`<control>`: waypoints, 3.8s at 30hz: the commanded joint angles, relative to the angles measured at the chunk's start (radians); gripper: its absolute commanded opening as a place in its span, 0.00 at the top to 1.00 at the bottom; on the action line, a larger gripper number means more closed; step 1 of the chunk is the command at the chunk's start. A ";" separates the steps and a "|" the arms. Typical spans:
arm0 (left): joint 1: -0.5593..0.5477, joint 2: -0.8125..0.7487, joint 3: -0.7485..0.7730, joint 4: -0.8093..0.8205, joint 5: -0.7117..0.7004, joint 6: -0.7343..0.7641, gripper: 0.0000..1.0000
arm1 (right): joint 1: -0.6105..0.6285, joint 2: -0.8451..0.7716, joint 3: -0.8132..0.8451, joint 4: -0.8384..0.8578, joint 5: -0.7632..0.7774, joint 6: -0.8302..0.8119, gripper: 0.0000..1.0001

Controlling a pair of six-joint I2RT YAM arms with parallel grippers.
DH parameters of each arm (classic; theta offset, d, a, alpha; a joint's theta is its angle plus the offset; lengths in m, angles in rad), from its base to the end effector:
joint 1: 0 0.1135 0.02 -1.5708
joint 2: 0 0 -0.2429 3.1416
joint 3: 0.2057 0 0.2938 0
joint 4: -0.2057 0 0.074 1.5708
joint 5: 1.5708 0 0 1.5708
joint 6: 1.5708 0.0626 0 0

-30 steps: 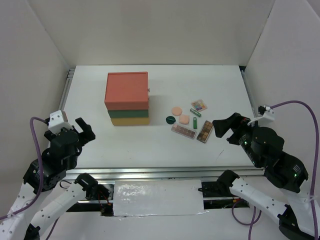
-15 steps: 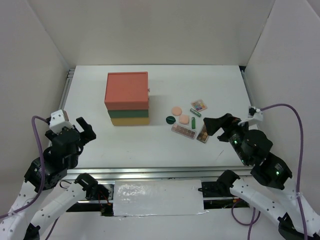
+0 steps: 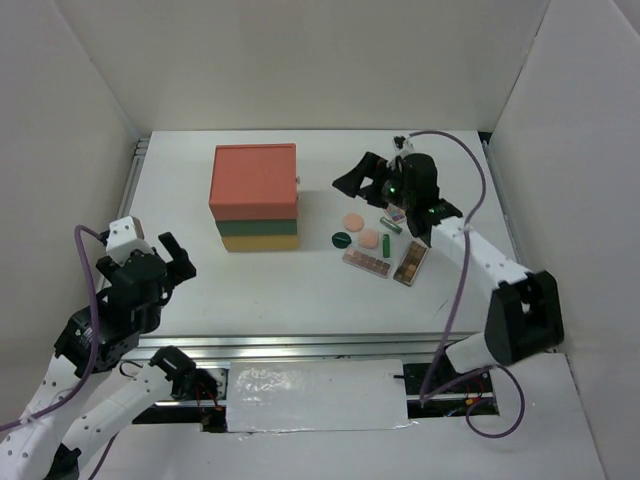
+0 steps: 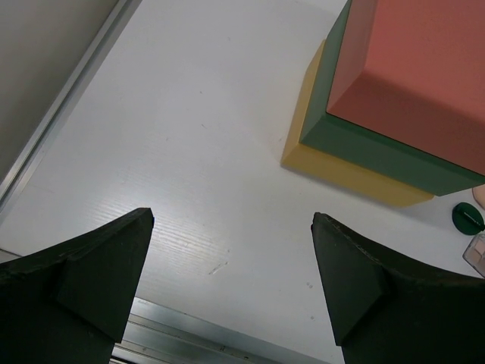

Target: Organize the makeup

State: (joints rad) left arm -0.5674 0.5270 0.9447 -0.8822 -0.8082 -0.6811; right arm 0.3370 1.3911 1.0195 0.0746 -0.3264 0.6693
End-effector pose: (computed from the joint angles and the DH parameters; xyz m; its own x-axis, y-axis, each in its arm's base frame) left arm 0.1537 -0.0443 0.3547 -0.1840 -0.3985 -0.8985 -0.3729 0.8741 -0.3113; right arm 0.3650 0.1492 0.2650 -0.5904 0.4158 -0.6917 -0.3012 0.6816 0.6669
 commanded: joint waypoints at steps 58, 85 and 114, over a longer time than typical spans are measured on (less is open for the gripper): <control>-0.005 0.102 0.019 0.054 0.040 0.046 0.01 | 0.017 0.772 0.424 0.795 -0.629 0.539 0.50; -0.005 0.107 0.019 0.057 0.044 0.051 0.01 | 0.022 0.818 0.379 0.913 -0.638 0.613 0.68; -0.005 0.116 0.017 0.066 0.058 0.058 0.01 | -0.145 0.654 0.223 0.898 -0.723 0.570 0.71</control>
State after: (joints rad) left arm -0.5682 0.6342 0.9447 -0.8577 -0.7521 -0.6456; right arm 0.2115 2.1113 1.2655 0.9463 -1.0306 1.2648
